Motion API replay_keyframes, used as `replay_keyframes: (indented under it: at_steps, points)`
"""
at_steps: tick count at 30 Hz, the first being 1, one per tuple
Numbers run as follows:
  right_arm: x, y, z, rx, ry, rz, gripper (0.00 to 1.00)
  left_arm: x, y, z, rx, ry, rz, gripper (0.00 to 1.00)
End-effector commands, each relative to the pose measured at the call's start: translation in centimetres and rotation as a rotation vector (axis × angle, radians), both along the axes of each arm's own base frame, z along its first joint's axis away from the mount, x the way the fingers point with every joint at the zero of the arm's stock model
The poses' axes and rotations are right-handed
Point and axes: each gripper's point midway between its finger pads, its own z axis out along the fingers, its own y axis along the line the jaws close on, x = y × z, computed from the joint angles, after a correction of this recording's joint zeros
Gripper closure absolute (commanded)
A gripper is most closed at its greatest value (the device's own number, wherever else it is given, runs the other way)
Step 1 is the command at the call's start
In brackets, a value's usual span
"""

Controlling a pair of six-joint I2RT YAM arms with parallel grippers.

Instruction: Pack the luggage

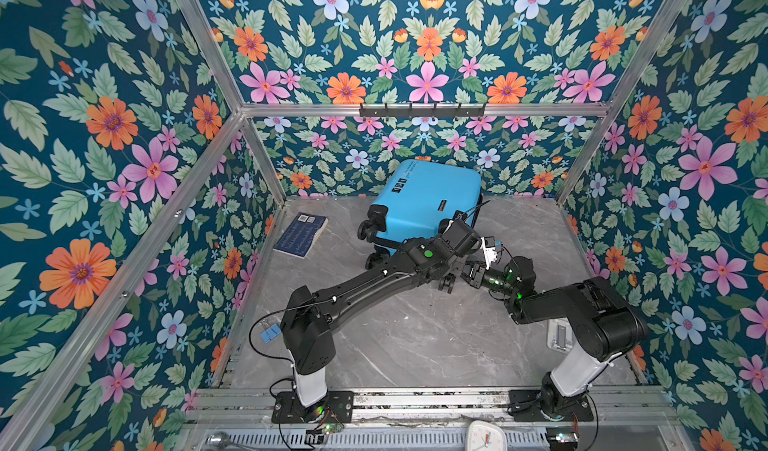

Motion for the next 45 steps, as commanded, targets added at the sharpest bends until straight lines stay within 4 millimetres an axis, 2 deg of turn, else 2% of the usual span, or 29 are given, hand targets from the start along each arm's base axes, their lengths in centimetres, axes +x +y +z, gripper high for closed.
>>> replay_keyframes:
  at_steps: [1, 10, 16, 17, 20, 23, 28, 32, 45]
  points:
    - [1.3, -0.6, 1.1, 0.009, -0.062, -0.066, 0.78, 0.6, -1.4, 3.9, -0.131, -0.086, -0.005, 1.0]
    - [2.6, -1.0, 1.5, 0.025, -0.044, -0.123, 0.87, 0.5, -1.2, 3.7, -0.132, -0.083, -0.002, 1.0]
    - [2.4, -1.2, 1.4, 0.008, -0.02, -0.151, 0.97, 0.5, -1.4, 3.4, -0.133, -0.078, -0.003, 1.0]
    - [2.3, -1.2, 2.2, 0.007, -0.027, -0.157, 0.99, 0.5, -1.4, 3.4, -0.134, -0.077, -0.003, 1.0]
    - [2.1, -1.2, 2.1, -0.05, 0.001, -0.188, 1.0, 0.5, -1.4, 3.3, -0.131, -0.077, -0.003, 1.0]
    - [1.6, -1.5, 1.1, -0.197, 0.031, -0.262, 1.0, 0.4, -1.3, 3.3, -0.135, -0.076, -0.003, 1.0]
    - [1.6, -3.7, -0.3, -0.356, 0.11, -0.407, 1.0, 0.3, -1.3, 3.2, -0.142, -0.074, -0.008, 1.0]
    - [1.8, -4.8, -0.9, -0.403, 0.134, -0.462, 1.0, 0.1, -1.1, 3.3, -0.154, -0.074, -0.009, 1.0]
    - [2.9, -8.0, 0.7, -0.43, 0.096, -0.658, 1.0, -1.5, -0.9, 3.0, -0.186, -0.044, -0.043, 1.0]
